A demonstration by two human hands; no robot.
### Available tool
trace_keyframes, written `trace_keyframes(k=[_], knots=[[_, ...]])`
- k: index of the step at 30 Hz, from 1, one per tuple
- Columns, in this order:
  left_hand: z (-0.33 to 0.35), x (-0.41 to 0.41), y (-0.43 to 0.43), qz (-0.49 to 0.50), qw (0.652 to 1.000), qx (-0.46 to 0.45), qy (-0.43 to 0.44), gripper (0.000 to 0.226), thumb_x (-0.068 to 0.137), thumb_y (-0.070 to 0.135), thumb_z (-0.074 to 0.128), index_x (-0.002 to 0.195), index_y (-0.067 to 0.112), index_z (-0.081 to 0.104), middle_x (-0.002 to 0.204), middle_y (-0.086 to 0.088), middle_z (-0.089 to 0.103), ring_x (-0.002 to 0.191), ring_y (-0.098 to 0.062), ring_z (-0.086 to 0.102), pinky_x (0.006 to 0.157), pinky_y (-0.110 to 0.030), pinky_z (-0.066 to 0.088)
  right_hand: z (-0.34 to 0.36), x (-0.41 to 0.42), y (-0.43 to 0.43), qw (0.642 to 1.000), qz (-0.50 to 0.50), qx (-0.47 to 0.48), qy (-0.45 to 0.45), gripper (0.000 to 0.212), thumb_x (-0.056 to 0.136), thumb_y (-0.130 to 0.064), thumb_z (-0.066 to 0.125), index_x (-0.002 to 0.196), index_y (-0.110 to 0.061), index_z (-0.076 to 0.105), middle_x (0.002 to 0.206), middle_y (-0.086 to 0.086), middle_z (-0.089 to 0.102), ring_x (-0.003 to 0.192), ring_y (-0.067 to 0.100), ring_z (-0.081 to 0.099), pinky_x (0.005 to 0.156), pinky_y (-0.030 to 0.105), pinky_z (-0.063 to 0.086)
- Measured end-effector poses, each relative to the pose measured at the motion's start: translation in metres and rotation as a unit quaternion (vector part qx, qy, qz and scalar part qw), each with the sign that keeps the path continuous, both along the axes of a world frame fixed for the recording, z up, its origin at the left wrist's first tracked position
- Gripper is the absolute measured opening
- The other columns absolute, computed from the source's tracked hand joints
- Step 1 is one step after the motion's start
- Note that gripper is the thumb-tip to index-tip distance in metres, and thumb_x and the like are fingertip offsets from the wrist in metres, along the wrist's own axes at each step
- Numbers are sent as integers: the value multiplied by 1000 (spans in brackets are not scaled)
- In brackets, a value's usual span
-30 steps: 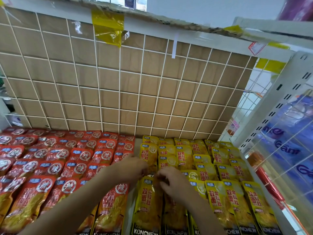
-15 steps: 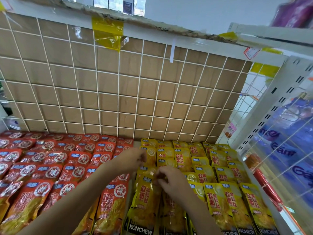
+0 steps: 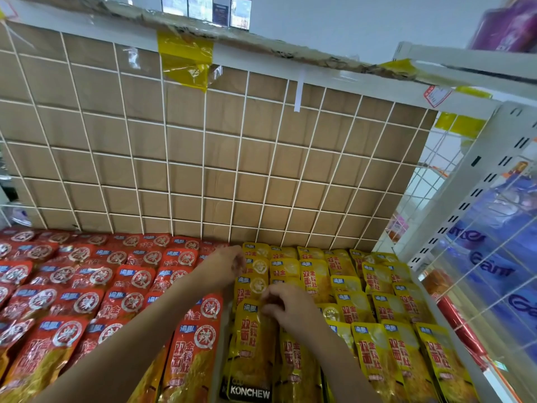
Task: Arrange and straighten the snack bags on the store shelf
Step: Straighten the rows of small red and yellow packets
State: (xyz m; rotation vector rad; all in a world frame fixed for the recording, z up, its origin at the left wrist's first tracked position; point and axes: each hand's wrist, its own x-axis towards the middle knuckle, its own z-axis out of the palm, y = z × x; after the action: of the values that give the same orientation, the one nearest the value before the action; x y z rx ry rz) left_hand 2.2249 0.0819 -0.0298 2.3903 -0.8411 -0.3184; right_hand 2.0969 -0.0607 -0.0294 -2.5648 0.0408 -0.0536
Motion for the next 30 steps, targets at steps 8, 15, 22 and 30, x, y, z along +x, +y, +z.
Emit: trace_keyframes(k=[8, 15, 22, 30], knots=[[-4, 4, -2, 1, 1000, -2, -10, 9, 88, 8, 55, 95, 15, 56, 89, 3, 52, 82, -11, 51, 61, -15, 36, -2, 11, -2, 999, -27, 39, 7, 18, 88, -18, 58, 105, -16, 63, 111, -2, 61, 104, 12, 53, 90, 25, 42], [-7, 7, -1, -4, 1000, -9, -7, 15, 89, 7, 52, 88, 22, 51, 86, 5, 51, 82, -11, 51, 59, -15, 35, -4, 19, -1, 999, -31, 27, 11, 19, 89, -17, 56, 107, -17, 63, 112, -3, 60, 107, 11, 52, 93, 24, 42], [-9, 7, 1, -5, 1000, -12, -10, 11, 89, 9, 53, 94, 18, 58, 91, 3, 53, 85, -12, 53, 68, -20, 38, -5, 22, 0, 1000, -27, 8, 1, 21, 89, -15, 56, 109, -16, 63, 114, -2, 60, 107, 11, 52, 87, 16, 36], [1, 0, 3, -22, 998, -27, -45, 12, 88, 12, 57, 98, 17, 61, 89, 9, 54, 81, -5, 52, 63, -10, 38, -2, 10, -2, 999, -28, 30, -36, 15, 88, -18, 58, 101, -17, 65, 98, -8, 58, 91, 6, 52, 78, 11, 40]])
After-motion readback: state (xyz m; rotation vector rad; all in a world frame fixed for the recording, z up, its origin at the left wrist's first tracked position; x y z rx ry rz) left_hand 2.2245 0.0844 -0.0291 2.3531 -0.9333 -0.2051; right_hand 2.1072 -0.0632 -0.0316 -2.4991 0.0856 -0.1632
